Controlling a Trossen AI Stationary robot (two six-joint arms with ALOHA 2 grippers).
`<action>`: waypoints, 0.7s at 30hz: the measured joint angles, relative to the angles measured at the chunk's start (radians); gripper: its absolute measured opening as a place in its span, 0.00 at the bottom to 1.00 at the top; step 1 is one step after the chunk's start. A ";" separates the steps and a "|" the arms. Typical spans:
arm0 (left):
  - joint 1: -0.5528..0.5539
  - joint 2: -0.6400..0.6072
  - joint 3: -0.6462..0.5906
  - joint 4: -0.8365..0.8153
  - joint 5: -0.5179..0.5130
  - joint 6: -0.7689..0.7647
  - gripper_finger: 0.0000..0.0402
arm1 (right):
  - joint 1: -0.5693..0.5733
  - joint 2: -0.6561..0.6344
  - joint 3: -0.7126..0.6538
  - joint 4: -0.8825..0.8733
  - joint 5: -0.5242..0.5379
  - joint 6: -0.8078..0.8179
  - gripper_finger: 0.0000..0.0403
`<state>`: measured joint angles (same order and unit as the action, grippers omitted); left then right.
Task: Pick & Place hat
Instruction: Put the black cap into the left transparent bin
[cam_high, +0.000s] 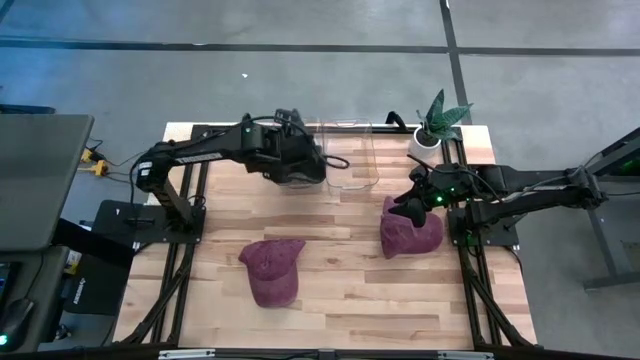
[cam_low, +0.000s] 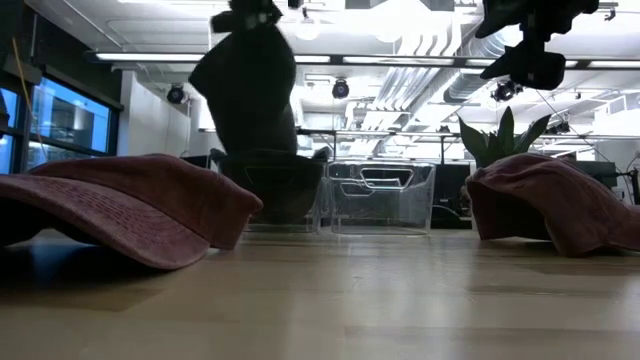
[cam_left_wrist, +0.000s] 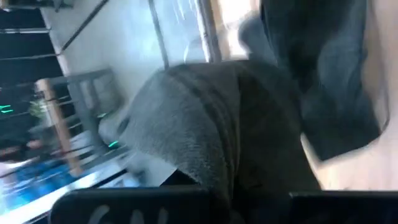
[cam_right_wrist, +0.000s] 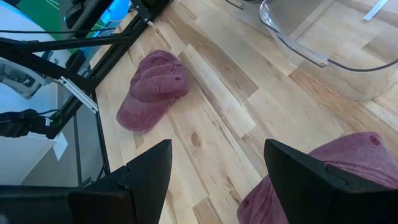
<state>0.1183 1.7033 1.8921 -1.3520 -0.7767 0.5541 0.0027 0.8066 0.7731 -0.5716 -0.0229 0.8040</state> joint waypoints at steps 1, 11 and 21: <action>-0.001 0.027 0.009 0.023 -0.061 0.024 0.00 | 0.000 0.000 0.000 0.000 0.000 0.000 0.62; 0.037 0.125 0.001 0.116 -0.225 0.135 0.00 | 0.000 -0.001 0.000 0.011 0.000 0.000 0.62; 0.077 0.197 0.011 0.137 -0.192 0.154 0.00 | 0.000 -0.001 0.000 0.016 0.000 0.002 0.62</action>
<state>0.1956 1.8999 1.9026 -1.2155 -0.9687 0.7078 0.0027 0.8055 0.7731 -0.5556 -0.0226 0.8055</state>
